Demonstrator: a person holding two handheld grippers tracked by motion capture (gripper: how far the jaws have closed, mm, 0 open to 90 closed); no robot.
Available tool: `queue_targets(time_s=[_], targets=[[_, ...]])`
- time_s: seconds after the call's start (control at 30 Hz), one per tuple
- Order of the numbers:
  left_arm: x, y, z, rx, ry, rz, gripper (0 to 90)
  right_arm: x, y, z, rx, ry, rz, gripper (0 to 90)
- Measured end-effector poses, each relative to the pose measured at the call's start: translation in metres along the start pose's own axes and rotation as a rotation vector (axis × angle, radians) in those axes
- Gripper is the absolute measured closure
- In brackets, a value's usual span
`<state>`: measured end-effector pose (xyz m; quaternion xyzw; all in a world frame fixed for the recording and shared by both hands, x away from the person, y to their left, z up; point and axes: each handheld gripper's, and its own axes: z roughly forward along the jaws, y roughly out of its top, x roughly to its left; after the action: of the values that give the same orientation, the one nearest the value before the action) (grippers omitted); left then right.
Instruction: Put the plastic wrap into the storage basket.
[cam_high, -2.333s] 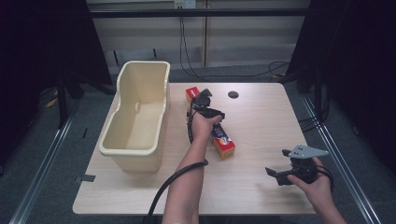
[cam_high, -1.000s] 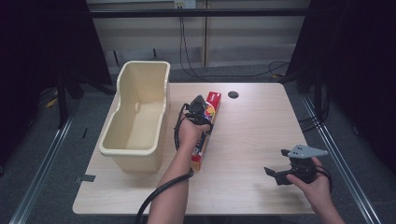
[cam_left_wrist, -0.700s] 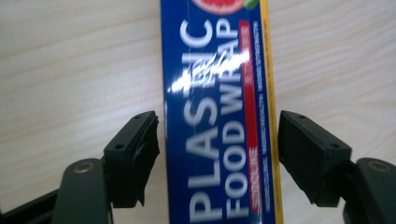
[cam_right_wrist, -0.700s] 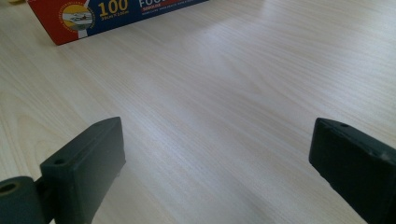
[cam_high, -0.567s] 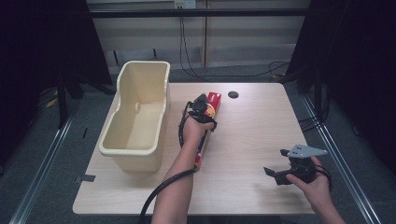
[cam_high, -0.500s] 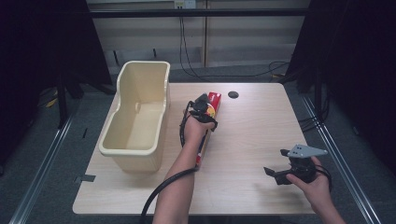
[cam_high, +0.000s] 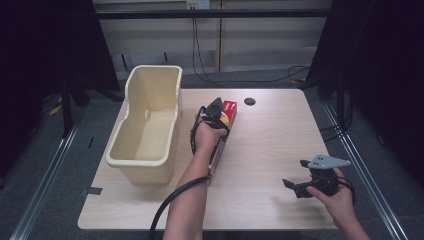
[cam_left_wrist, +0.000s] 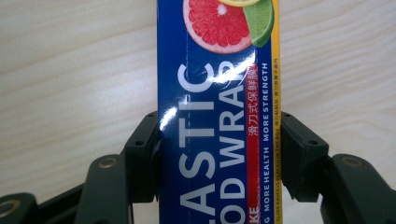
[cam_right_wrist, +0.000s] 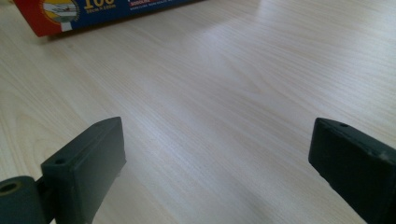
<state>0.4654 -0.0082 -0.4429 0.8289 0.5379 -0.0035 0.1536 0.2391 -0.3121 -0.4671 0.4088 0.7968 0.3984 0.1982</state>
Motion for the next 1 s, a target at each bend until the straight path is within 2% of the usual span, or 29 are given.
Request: queue_targets(time_s=[0.03,0.1,0.13,0.17,0.23,0.33,0.37,0.4,0.47,0.5,0.53,0.57,0.67,0.73,0.77,0.87,1.0], targets=[[0.0,0.0,-0.002,0.003,0.004,0.013,41.0,0.0,0.0,0.0,0.0,0.002,0.001,3.6],[-0.001,0.0,-0.008,0.022,0.006,0.008,41.1,0.0,0.0,0.001,-0.002,0.003,-0.002,3.6],[-0.001,-0.001,-0.011,0.017,0.001,-0.003,41.2,0.001,0.0,0.001,-0.002,0.003,0.001,3.6],[-0.001,0.0,-0.014,0.027,-0.001,0.006,41.3,0.001,0.0,0.001,0.001,0.004,-0.001,3.6],[-0.002,-0.001,-0.019,0.016,-0.007,0.005,41.3,0.002,0.001,0.001,-0.001,0.004,-0.002,3.6],[-0.004,0.0,-0.029,0.007,-0.035,-0.018,41.3,0.002,0.001,0.002,-0.004,0.008,-0.004,3.6],[-0.003,0.001,-0.034,0.014,-0.042,0.004,41.3,0.002,0.001,0.002,-0.005,0.006,-0.004,3.6],[-0.004,0.001,-0.037,0.011,-0.041,-0.011,41.3,0.002,0.001,0.001,0.0,0.002,0.003,3.6],[-0.006,0.002,-0.046,0.007,-0.041,-0.006,41.2,0.001,0.001,0.001,-0.005,0.002,-0.005,3.5],[-0.004,0.003,-0.051,0.013,-0.033,0.034,41.2,0.002,0.001,0.002,-0.003,0.008,-0.004,3.5],[-0.004,0.003,-0.054,0.015,-0.039,0.034,41.2,0.002,0.001,0.002,-0.003,0.004,-0.005,3.5],[-0.006,0.003,-0.057,0.003,-0.046,-0.008,41.2,0.003,0.001,0.002,0.002,0.01,0.0,3.5],[-0.003,0.004,-0.07,0.011,-0.04,0.022,41.1,0.003,0.001,0.002,0.002,0.009,-0.003,3.5],[-0.004,0.003,-0.075,0.011,-0.044,0.002,41.1,0.004,0.001,0.003,0.002,0.006,-0.009,3.5],[-0.003,0.004,-0.08,0.006,-0.039,0.016,41.2,0.003,0.001,0.003,0.002,0.006,-0.01,3.5],[-0.001,0.004,-0.091,0.004,-0.041,0.014,41.1,0.004,0.001,0.003,0.003,0.007,-0.01,3.5],[-0.002,0.004,-0.107,0.006,-0.022,0.016,41.1,0.004,0.001,0.003,0.006,0.008,-0.013,3.5]])
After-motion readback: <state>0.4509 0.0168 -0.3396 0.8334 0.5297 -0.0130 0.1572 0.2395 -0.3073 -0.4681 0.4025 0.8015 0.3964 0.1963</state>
